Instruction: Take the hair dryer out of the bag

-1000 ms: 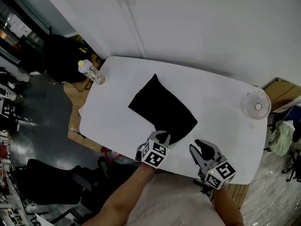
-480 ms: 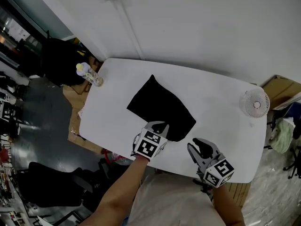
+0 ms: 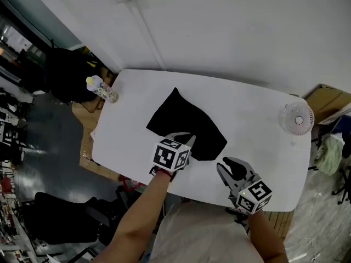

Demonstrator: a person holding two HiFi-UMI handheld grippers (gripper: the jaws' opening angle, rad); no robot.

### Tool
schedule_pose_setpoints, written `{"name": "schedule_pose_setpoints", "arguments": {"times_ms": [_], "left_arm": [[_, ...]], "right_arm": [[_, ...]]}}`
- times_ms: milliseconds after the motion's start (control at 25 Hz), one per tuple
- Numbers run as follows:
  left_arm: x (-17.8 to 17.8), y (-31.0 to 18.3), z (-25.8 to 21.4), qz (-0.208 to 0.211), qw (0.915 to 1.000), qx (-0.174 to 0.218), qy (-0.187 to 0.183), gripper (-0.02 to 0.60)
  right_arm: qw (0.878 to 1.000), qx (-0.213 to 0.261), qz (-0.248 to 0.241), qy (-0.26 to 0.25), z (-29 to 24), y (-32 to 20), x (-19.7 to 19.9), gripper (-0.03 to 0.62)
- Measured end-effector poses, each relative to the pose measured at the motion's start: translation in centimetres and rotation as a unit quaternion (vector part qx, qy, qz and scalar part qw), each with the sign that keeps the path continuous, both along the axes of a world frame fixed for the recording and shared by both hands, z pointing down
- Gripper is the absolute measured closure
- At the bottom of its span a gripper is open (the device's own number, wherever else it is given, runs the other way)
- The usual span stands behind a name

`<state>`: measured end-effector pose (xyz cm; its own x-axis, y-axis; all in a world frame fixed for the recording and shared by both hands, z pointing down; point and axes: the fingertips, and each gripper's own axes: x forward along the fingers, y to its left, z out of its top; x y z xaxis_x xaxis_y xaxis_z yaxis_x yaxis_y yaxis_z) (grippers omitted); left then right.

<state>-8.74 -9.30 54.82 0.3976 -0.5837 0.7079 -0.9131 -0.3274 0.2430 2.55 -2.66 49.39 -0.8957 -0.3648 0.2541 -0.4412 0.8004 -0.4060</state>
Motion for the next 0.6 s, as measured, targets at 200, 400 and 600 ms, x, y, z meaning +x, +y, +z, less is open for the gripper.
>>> {"name": "schedule_pose_setpoints", "arguments": {"times_ms": [200, 400, 600], "left_arm": [[-0.6, -1.2, -1.0, -0.01, 0.9999, 0.003, 0.012, 0.561], [-1.1, -1.9, -1.2, -0.023, 0.9992, -0.002, 0.033, 0.561], [-1.6, -2.0, -0.5, -0.032, 0.9983, -0.014, 0.046, 0.561]], "right_arm": [[1.0, -0.002, 0.0, 0.012, 0.5, -0.9, -0.9, 0.488], [0.999, -0.01, 0.009, 0.046, 2.4, -2.6, -2.3, 0.488], [0.996, -0.015, 0.009, 0.082, 4.4, -4.2, -4.6, 0.488]]}}
